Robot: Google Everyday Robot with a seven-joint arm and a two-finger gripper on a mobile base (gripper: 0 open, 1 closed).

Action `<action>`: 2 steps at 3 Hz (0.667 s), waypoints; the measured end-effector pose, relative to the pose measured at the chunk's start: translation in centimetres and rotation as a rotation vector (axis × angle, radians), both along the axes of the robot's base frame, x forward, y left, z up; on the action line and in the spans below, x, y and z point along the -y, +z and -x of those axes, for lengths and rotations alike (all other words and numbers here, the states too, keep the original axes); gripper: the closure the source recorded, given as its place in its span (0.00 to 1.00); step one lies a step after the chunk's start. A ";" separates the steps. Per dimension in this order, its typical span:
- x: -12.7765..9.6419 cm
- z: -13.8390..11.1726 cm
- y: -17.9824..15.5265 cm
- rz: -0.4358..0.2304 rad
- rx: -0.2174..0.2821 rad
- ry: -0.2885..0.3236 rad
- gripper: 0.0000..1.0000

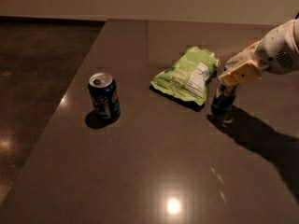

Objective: Move redbull can near green rice chip bag

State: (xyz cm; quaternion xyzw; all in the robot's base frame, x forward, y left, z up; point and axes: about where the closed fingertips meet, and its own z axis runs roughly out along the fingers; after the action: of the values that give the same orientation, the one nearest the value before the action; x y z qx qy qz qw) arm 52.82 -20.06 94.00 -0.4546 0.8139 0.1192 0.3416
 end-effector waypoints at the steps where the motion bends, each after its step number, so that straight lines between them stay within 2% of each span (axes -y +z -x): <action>1: -0.2 0.0 0.1 0.001 0.000 0.004 0.16; 2: -0.4 0.1 0.1 0.002 0.001 0.007 0.00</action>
Offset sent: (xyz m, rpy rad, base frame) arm -0.0003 0.0019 0.0005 -0.0011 -0.0003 0.0032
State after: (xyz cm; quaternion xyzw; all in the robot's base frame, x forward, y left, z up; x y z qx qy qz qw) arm 52.76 -19.66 94.09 -0.4576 0.8124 0.1195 0.3410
